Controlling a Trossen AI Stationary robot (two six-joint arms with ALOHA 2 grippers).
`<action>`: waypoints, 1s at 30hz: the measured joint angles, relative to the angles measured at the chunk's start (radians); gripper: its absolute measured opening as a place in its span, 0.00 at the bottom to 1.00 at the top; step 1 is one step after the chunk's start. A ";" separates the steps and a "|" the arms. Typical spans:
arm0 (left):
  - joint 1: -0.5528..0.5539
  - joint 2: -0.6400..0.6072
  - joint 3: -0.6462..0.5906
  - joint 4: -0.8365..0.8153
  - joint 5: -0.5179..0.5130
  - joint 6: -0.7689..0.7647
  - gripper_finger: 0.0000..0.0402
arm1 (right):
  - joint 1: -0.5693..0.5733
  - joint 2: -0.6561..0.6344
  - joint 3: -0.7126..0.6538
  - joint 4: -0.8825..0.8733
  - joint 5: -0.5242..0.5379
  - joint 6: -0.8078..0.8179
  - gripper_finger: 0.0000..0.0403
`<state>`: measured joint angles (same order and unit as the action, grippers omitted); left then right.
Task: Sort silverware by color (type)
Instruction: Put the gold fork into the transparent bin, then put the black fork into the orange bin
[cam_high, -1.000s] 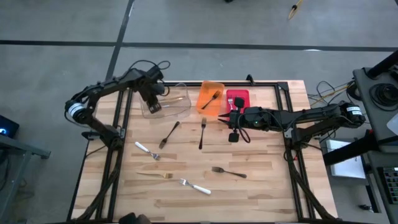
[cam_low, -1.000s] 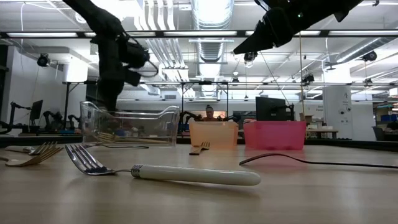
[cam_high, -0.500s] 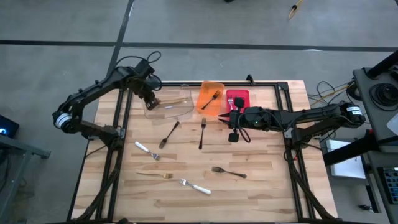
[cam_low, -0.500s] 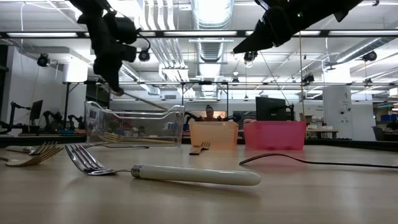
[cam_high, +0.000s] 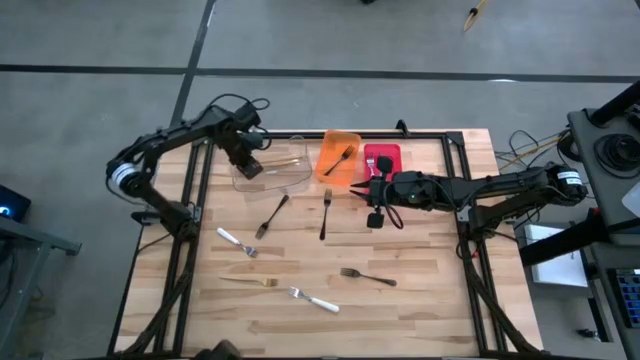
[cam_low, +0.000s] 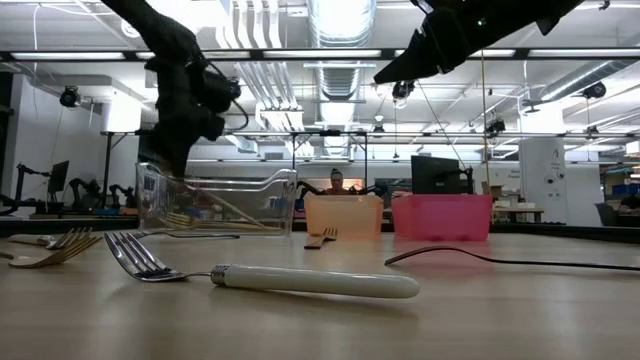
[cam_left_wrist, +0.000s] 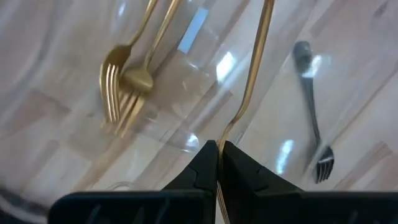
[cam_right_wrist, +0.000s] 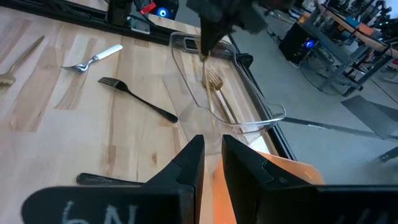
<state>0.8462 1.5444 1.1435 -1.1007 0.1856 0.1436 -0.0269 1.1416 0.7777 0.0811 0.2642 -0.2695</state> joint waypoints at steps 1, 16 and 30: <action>0.005 0.014 0.000 0.001 0.013 0.000 0.00 | 0.000 0.000 0.000 0.000 0.000 0.000 0.12; 0.013 0.067 0.000 0.008 0.033 -0.022 0.05 | 0.000 0.000 0.000 -0.001 0.000 -0.003 0.12; 0.013 0.060 0.000 0.014 -0.003 0.005 0.16 | 0.000 0.000 0.000 -0.001 -0.001 -0.002 0.12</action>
<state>0.8590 1.6049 1.1435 -1.0867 0.1822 0.1487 -0.0269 1.1417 0.7780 0.0798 0.2634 -0.2718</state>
